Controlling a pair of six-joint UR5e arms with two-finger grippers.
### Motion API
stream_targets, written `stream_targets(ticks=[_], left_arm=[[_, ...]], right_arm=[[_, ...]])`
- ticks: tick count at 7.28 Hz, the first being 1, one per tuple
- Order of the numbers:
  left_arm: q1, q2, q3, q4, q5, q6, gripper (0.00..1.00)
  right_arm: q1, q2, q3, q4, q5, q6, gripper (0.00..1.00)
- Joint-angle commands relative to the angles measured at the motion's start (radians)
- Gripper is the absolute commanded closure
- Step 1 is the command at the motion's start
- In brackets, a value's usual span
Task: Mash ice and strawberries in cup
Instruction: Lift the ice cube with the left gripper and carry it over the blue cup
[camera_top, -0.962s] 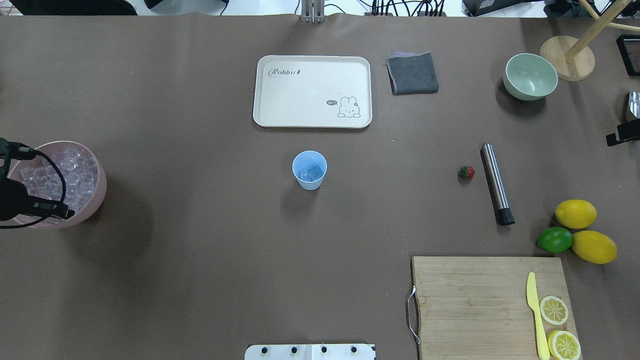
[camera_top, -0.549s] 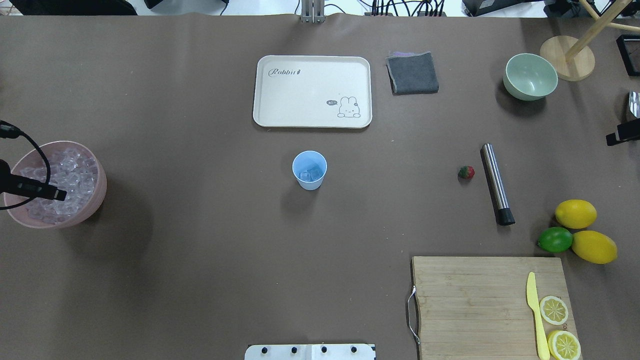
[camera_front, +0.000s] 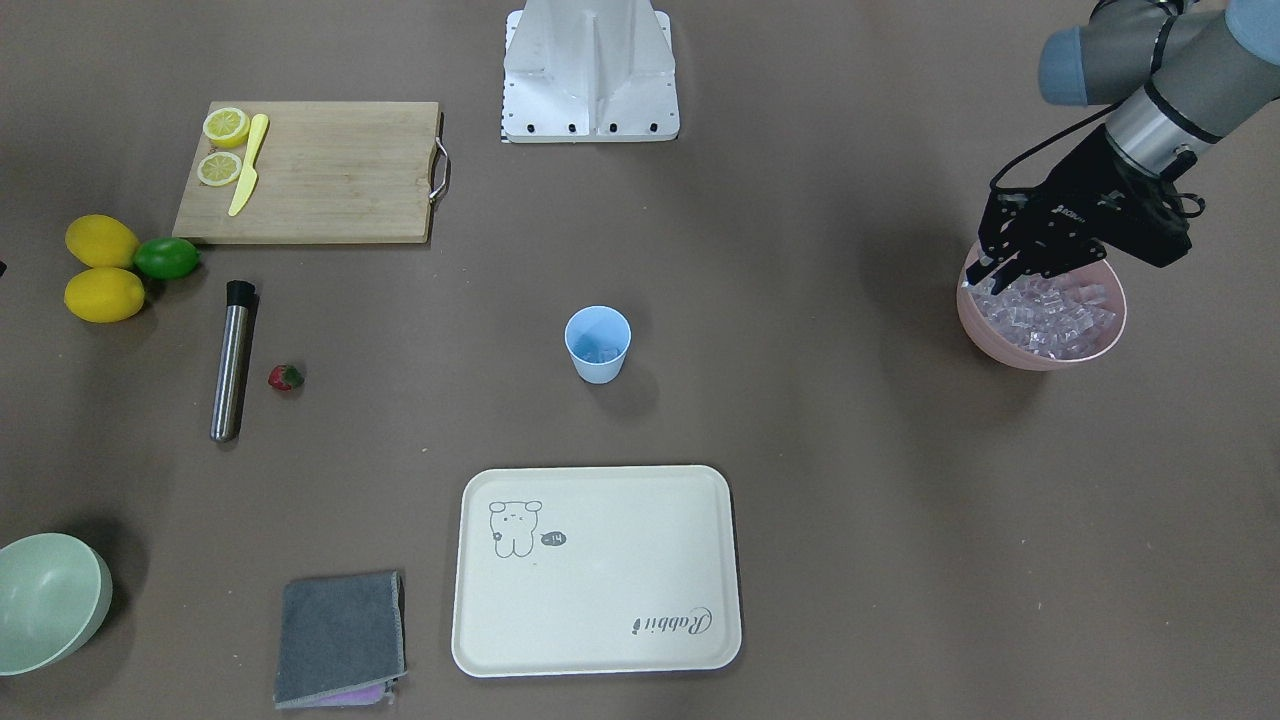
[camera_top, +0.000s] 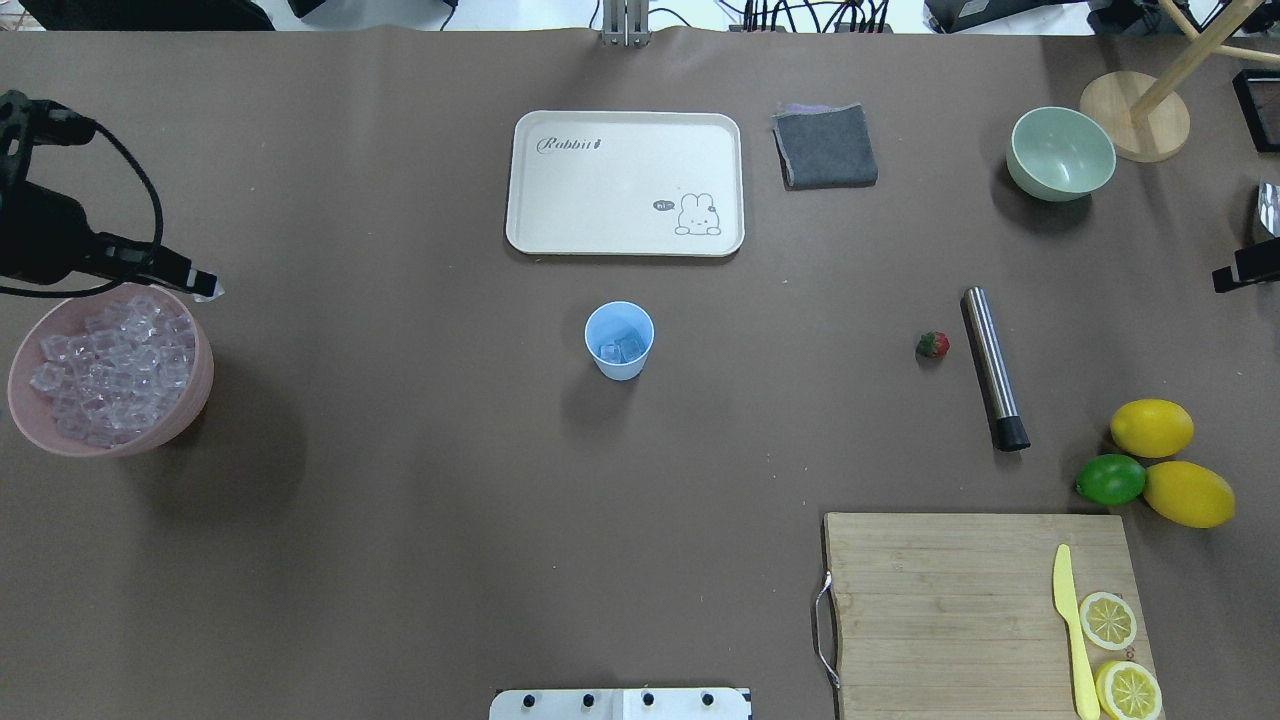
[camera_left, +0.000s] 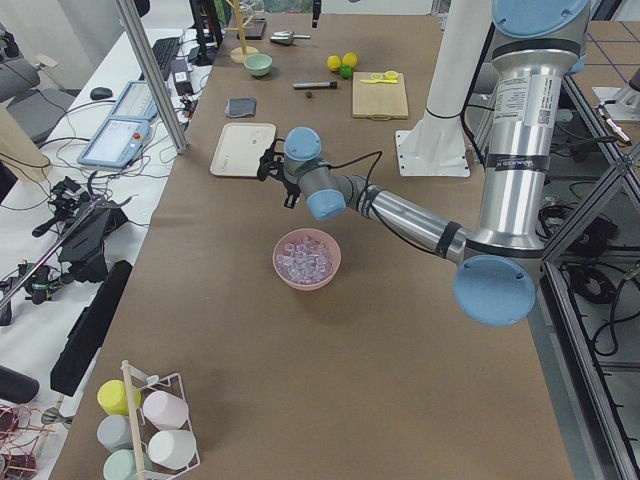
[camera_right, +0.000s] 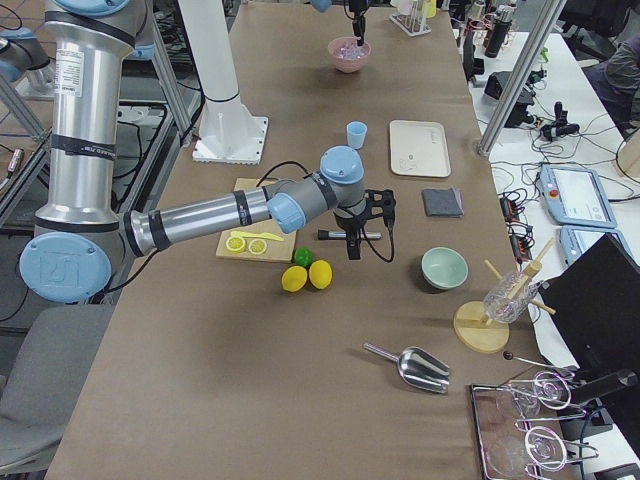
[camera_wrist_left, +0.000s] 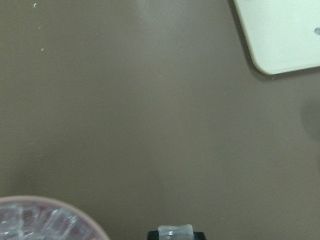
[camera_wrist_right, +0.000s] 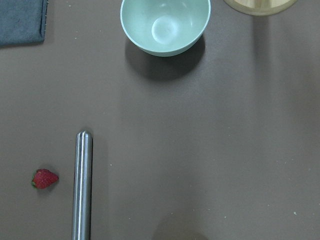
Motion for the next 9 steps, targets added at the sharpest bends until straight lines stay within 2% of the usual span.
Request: stream_targets(ticks=[1,2,5,6,7,9], left_arm=[[0.106,-0.101,0.005,0.006,0.13,-0.149,1.0],[0.211,-0.133,0.01,0.006,0.215,-0.212,1.0],[0.371,-0.355,0.083,0.103,0.428,-0.475,1.0],[0.404,-0.426,0.121,0.132,0.483,-0.522,1.0],[0.411,-0.484,0.166,0.144,0.495,-0.574,1.0],[0.459,-0.546,0.22,0.144,0.574,-0.613,1.0]], right_arm=[[0.0,0.0,0.0,0.0,0.001,0.001,0.0],[0.0,0.0,0.002,0.0,0.001,0.001,0.0],[0.0,0.0,0.006,0.0,-0.001,0.001,0.0],[0.0,0.0,0.006,0.0,-0.001,0.001,0.0],[0.0,0.0,0.008,0.0,-0.001,0.001,0.0],[0.0,0.0,0.006,0.0,-0.001,0.001,0.0]])
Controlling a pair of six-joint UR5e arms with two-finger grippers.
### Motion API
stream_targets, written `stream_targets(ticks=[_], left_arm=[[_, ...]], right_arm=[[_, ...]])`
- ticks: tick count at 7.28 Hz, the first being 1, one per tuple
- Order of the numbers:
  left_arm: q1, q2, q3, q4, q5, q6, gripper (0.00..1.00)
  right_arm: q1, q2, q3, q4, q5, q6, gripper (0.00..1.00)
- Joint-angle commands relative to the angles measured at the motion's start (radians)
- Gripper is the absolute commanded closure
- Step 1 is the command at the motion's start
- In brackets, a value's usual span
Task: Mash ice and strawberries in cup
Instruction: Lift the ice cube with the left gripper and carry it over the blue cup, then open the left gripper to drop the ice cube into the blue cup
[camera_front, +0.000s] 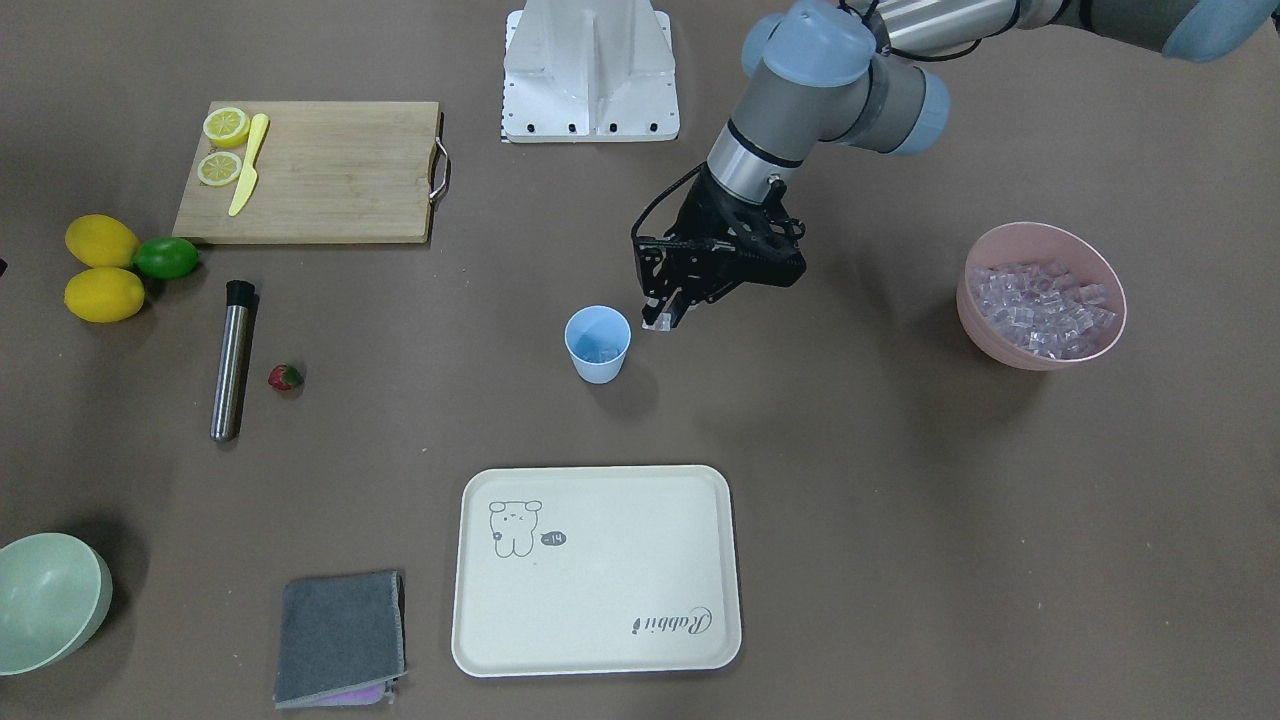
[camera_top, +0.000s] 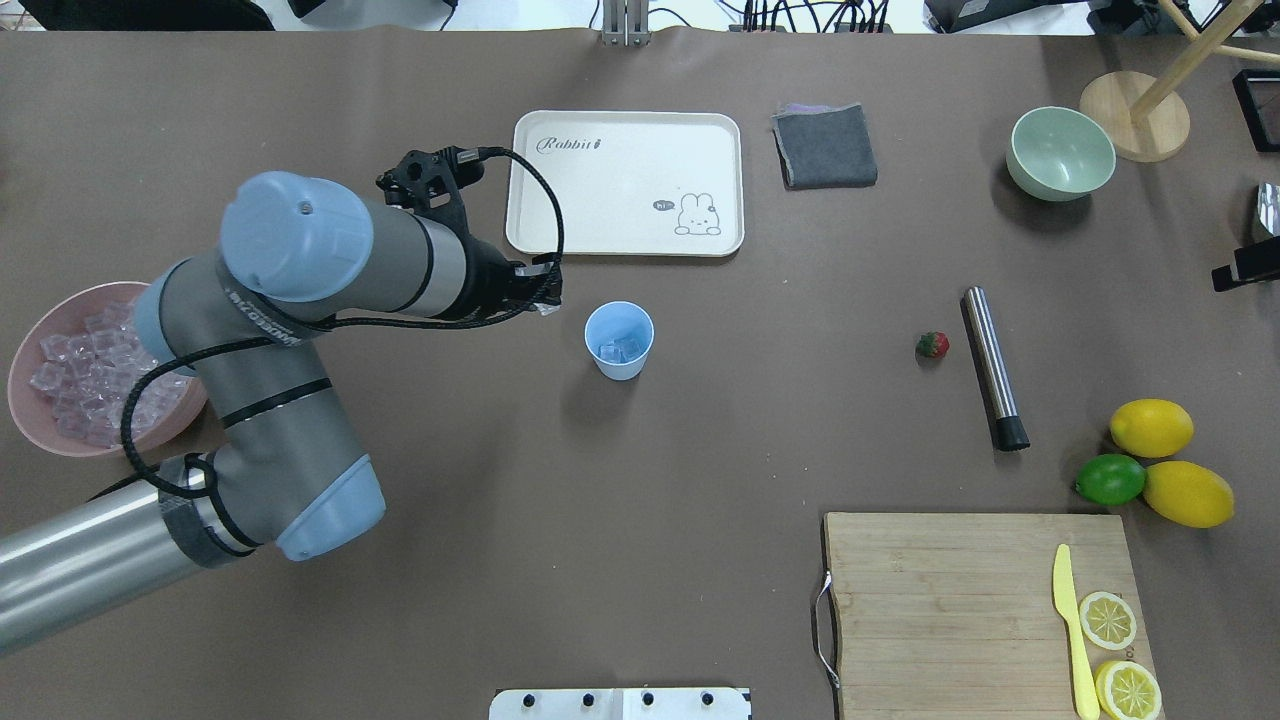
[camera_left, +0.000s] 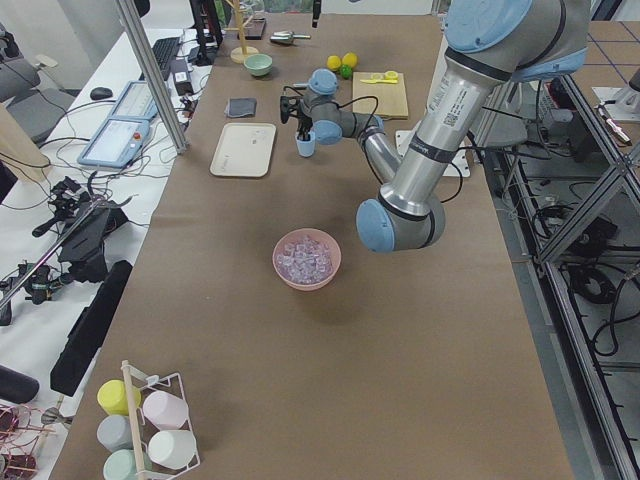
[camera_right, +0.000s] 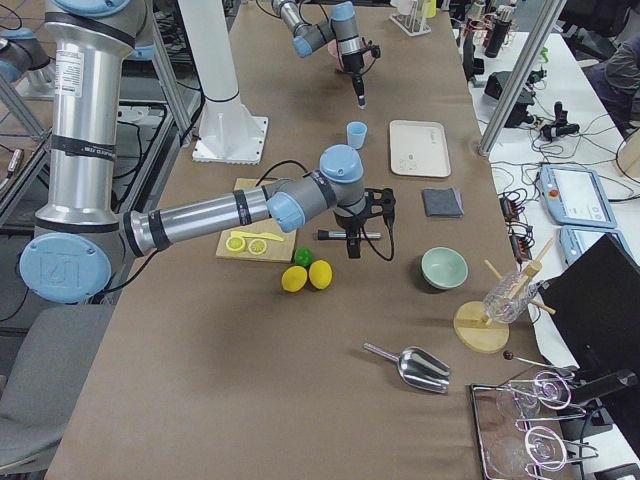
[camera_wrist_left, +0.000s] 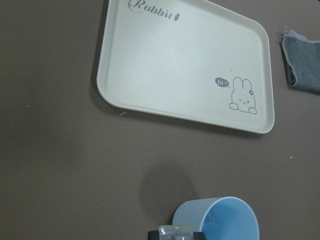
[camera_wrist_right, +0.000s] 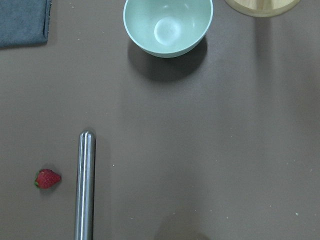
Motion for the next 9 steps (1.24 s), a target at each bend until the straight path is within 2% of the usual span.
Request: stream_targets(ticks=[1,3,4,5,7,8,9], left_arm=[[0.054,-0.056,0.05,0.003,0.079,-0.039,1.0],[0.064,-0.056,0.051,0.003,0.081,-0.044,1.0],[0.07,-0.056,0.05,0.002,0.09,-0.05,0.89],[0.077,-0.055,0.053,0.003,0.097,-0.056,0.03],[0.113,-0.052,0.042,0.005,0.146,-0.048,0.02],[0.113,-0.046,0.033,0.088,0.147,-0.015,0.01],[0.113,-0.041,-0.035,0.236,0.142,0.121,0.0]], right_arm=[[0.0,0.0,-0.001,0.0,0.0,-0.002,0.0],[0.0,0.0,-0.001,0.0,-0.002,-0.002,0.0],[0.0,0.0,0.001,0.0,0.0,-0.002,0.0],[0.0,0.0,0.001,0.0,0.0,-0.002,0.0],[0.0,0.0,0.001,0.0,0.0,-0.002,0.0],[0.0,0.002,0.003,0.0,-0.002,-0.009,0.0],[-0.002,0.003,0.009,-0.002,-0.002,-0.011,0.0]])
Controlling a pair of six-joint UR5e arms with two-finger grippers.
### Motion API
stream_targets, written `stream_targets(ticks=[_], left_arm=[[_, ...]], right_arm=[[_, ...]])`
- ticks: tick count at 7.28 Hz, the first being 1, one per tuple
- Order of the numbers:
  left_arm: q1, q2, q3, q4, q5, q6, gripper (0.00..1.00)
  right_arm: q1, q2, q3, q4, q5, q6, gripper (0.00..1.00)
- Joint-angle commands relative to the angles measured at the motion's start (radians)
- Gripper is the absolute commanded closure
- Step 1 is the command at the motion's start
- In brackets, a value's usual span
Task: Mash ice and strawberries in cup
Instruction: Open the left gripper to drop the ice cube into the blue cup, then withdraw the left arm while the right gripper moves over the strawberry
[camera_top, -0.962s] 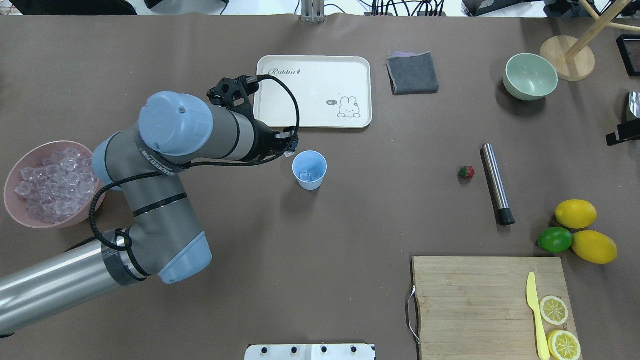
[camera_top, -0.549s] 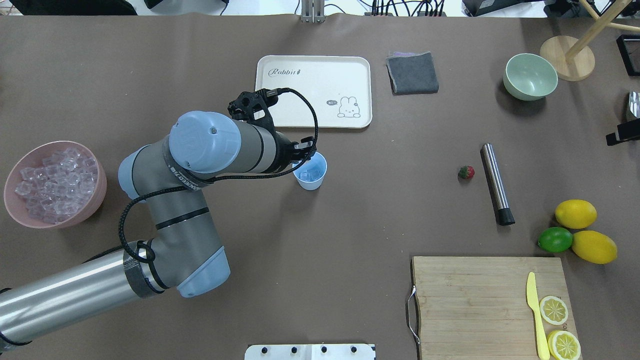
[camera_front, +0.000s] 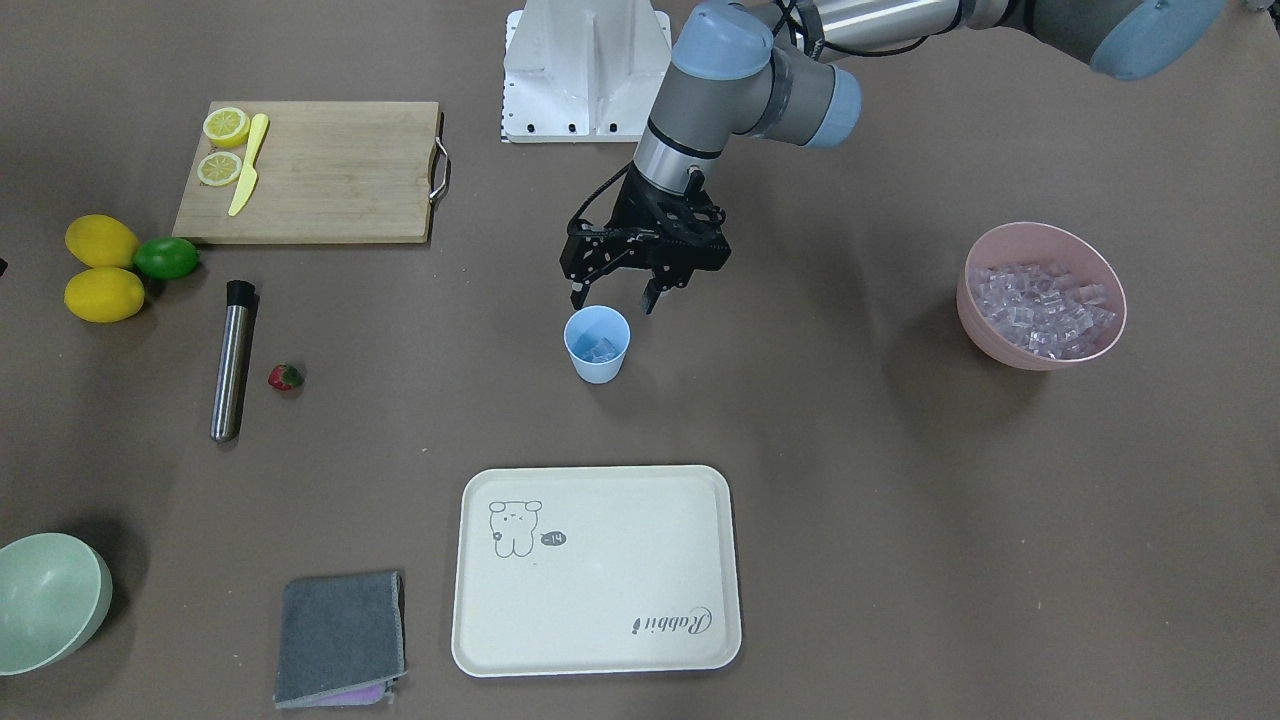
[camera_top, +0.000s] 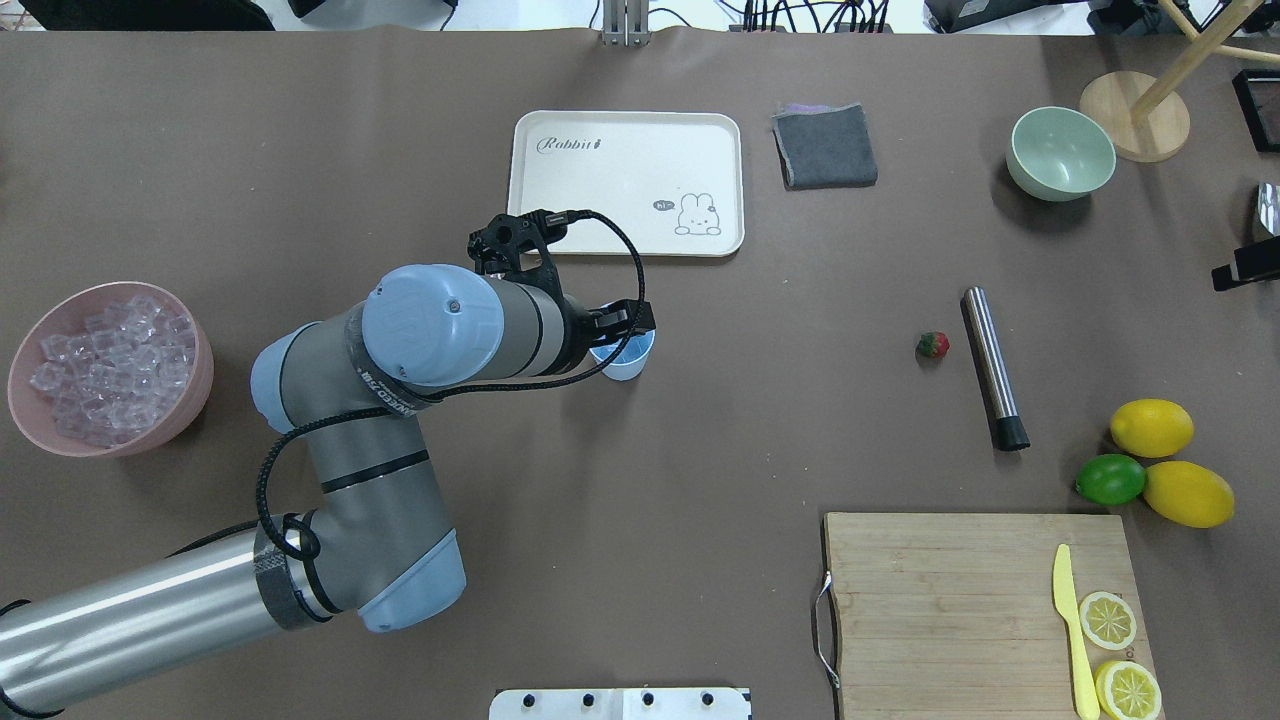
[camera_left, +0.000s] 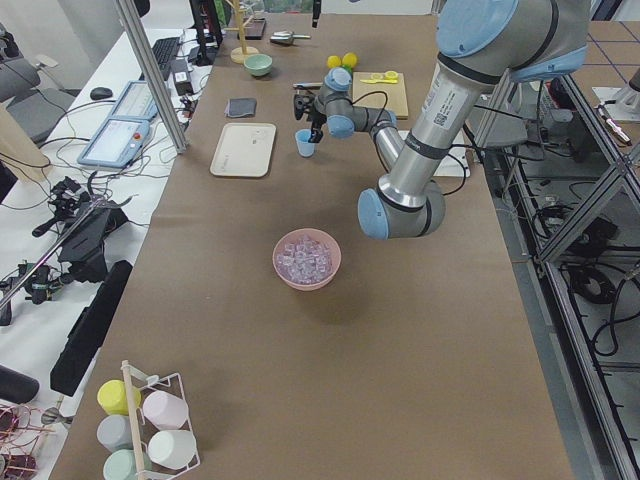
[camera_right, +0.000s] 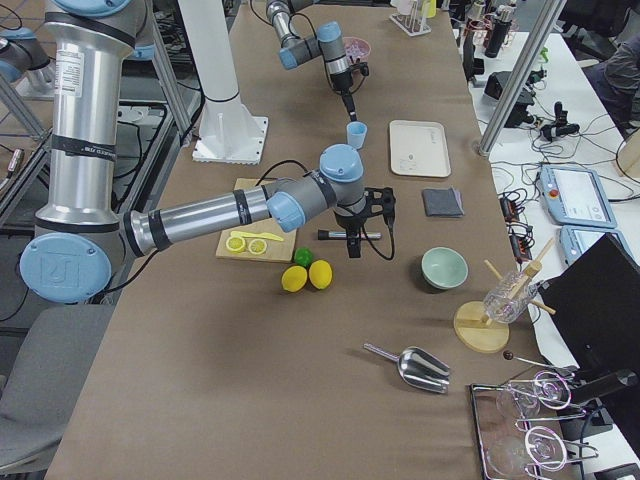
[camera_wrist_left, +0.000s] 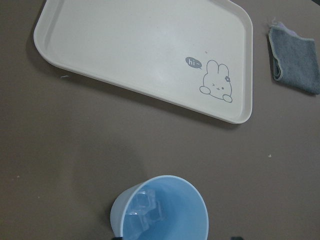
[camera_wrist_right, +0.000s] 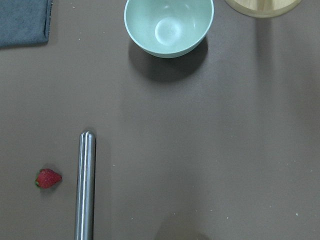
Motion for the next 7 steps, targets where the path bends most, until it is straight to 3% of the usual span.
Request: stream_targets(ticks=[1,2,3,5,7], left_arm=[[0.001,0.039,-0.165,0.302,-0.045,0.229,0.0],[-0.044,0.082,-0.251,0.43,-0.126,0.307,0.0],[-0.101,0.125,-0.337,0.496,-0.14,0.373,0.0],[-0.285,0.271,-0.493,0.67,-0.27,0.65,0.0],[-0.527,0.416,-0.52,0.695,-0.414,0.951,0.0]], right_arm=[[-0.004,0.017,0.008,-0.003,-0.002,0.002,0.0],[-0.01,0.02,0.005,-0.003,-0.002,0.005,0.0],[-0.015,0.022,0.007,-0.003,-0.002,0.008,0.0],[-0.065,0.055,0.004,-0.003,-0.008,0.088,0.0],[-0.166,0.15,0.005,-0.009,-0.06,0.267,0.0]])
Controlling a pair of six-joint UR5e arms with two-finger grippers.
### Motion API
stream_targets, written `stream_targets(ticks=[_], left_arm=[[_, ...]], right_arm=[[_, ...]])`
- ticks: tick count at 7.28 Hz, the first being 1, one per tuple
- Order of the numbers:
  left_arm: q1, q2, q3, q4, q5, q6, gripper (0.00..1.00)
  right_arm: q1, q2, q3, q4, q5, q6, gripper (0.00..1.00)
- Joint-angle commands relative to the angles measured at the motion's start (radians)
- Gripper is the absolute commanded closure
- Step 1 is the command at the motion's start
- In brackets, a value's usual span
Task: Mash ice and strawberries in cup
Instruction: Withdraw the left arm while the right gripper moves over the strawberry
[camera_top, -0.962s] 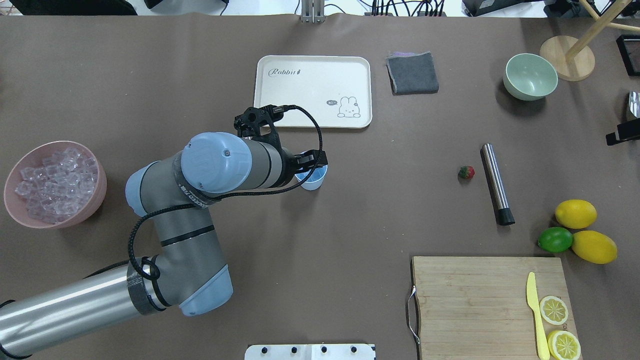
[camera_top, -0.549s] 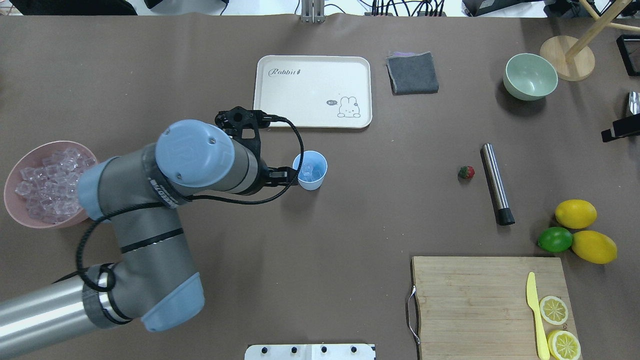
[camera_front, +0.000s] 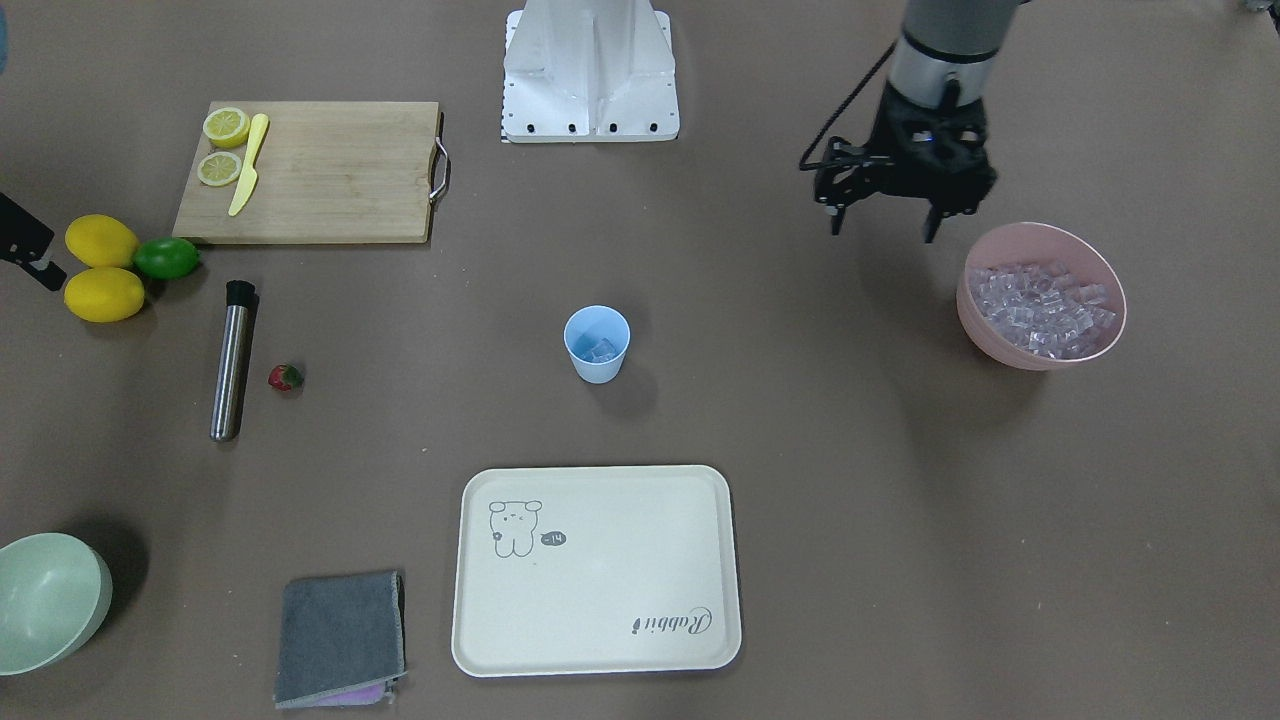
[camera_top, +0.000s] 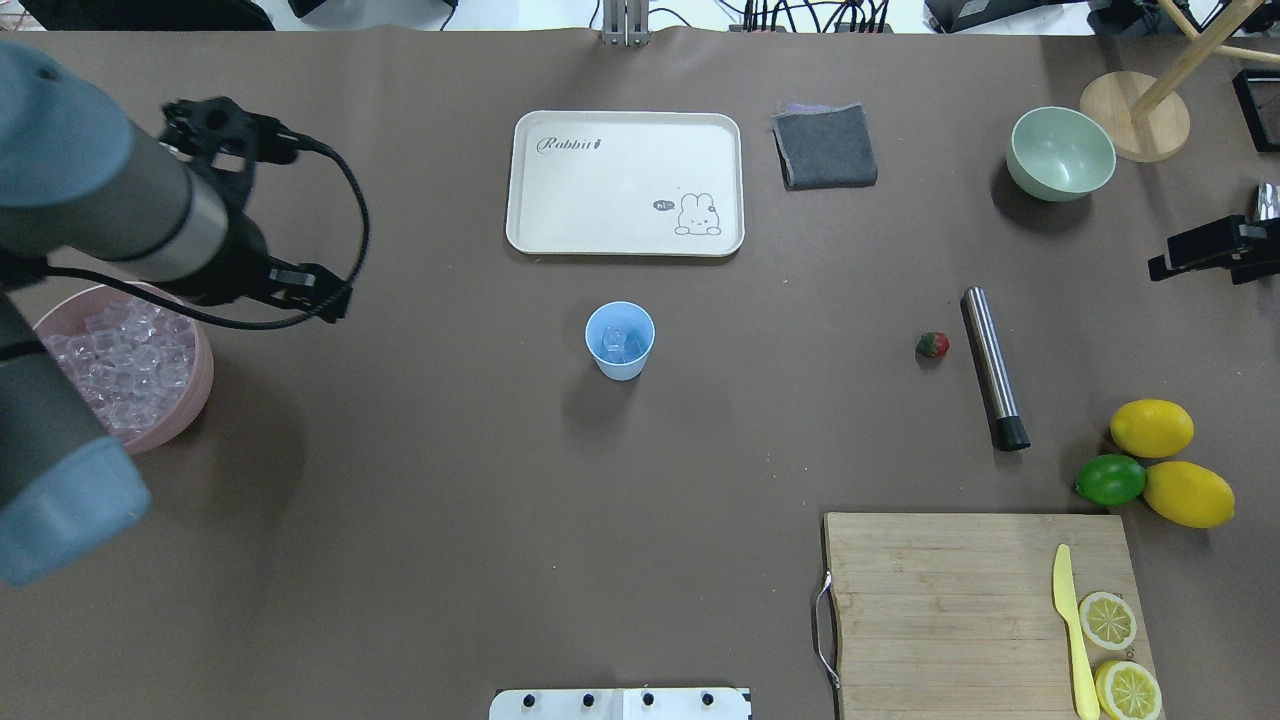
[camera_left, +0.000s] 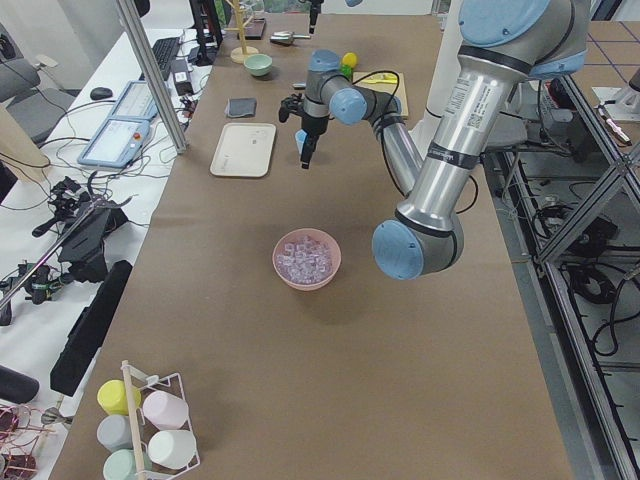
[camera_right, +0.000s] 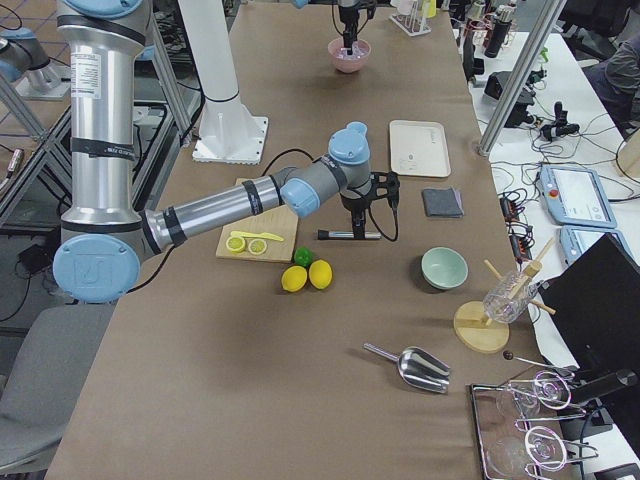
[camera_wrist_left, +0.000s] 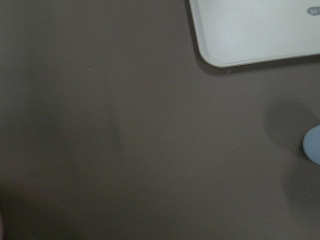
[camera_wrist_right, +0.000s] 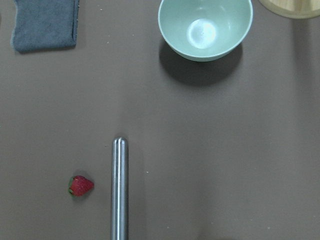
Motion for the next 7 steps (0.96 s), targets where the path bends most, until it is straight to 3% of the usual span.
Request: stream_targets(ticks=[1,2,4,5,7], left_arm=[[-0.297,0.171,0.004,0.025,-0.169,0.423,0.0],[-0.432,0.238,0.06,0.023,-0.217,0.627,0.0],[-0.661,0.268,0.215,0.029,-0.217,0.973,0.0],[-0.727,0.288,0.319,0.026,-0.22,1.067,0.0],[-0.801,0.383,0.37,-0.019,-0.22,1.074,0.0]], right_arm=[[-0.126,0.099,-0.006,-0.012,-0.081,0.178,0.0],[-0.17,0.137,-0.009,-0.036,-0.11,0.224,0.0],[-0.262,0.241,-0.023,-0.163,-0.184,0.286,0.0],[-0.287,0.309,-0.069,-0.186,-0.198,0.315,0.0],[-0.316,0.367,-0.126,-0.191,-0.201,0.325,0.0]])
